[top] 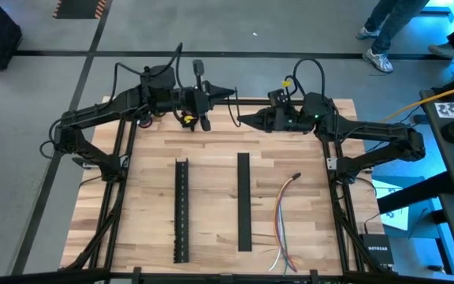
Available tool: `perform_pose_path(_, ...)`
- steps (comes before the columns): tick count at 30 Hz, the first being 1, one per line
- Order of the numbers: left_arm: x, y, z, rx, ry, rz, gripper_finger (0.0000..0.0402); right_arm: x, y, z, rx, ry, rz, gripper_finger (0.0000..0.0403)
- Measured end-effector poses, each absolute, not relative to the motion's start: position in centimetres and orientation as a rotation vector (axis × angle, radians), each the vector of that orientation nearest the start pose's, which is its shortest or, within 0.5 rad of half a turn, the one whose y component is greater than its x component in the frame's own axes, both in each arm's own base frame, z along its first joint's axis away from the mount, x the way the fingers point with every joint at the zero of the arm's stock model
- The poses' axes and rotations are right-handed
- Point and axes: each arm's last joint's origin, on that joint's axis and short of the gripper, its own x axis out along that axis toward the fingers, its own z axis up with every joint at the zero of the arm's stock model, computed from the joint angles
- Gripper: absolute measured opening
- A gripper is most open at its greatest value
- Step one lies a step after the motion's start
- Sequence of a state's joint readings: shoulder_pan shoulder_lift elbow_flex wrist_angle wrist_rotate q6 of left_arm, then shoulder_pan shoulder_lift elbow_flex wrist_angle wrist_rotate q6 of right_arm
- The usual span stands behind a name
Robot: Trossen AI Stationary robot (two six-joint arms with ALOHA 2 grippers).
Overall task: Ziptie cables
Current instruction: Insert the black zip tie
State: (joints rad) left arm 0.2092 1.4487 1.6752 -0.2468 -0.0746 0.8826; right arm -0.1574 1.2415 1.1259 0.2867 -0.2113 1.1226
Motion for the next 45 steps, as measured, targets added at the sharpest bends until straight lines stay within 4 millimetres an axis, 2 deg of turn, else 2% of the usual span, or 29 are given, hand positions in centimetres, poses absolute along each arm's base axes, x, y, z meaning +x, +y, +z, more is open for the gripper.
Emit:
perform_pose_path(11, 31.0, 6.0, 46.6, 1.001, 0.221, 0.19, 0.0, 27.7, -4.0, 40.1, 1.215, -0.125, 0.124, 0.0)
perform_pose_path(20, 31.8, 5.1, 46.2, 1.042, 0.218, 0.149, 0.0, 27.6, -5.1, 39.2, 1.208, -0.087, 0.016, 0.0)
perform_pose_path(25, 31.8, 5.3, 46.1, 0.995, 0.224, 0.149, 0.0, 27.5, -5.5, 39.4, 1.112, -0.104, 0.032, 0.0001)
perform_pose_path(30, 31.6, 6.3, 46.1, 0.9, 0.229, 0.193, 0.0, 27.5, -5.3, 39.1, 0.905, -0.041, 0.075, 0.0005)
perform_pose_path(36, 31.4, 7.2, 46.0, 0.776, 0.232, 0.229, 0.0, 27.1, -5.3, 39.2, 0.681, -0.021, 0.075, 0.0061)
perform_pose_path(41, 31.3, 7.6, 46.1, 0.697, 0.222, 0.251, 0.0, 24.8, -6.1, 39.6, 0.493, 0.03, 0.026, 0.0128)
perform_pose_path(45, 31.3, 7.6, 46.0, 0.646, 0.221, 0.252, 0.0, 23.2, -7.4, 40.3, 0.414, -0.003, -0.022, 0.0155)
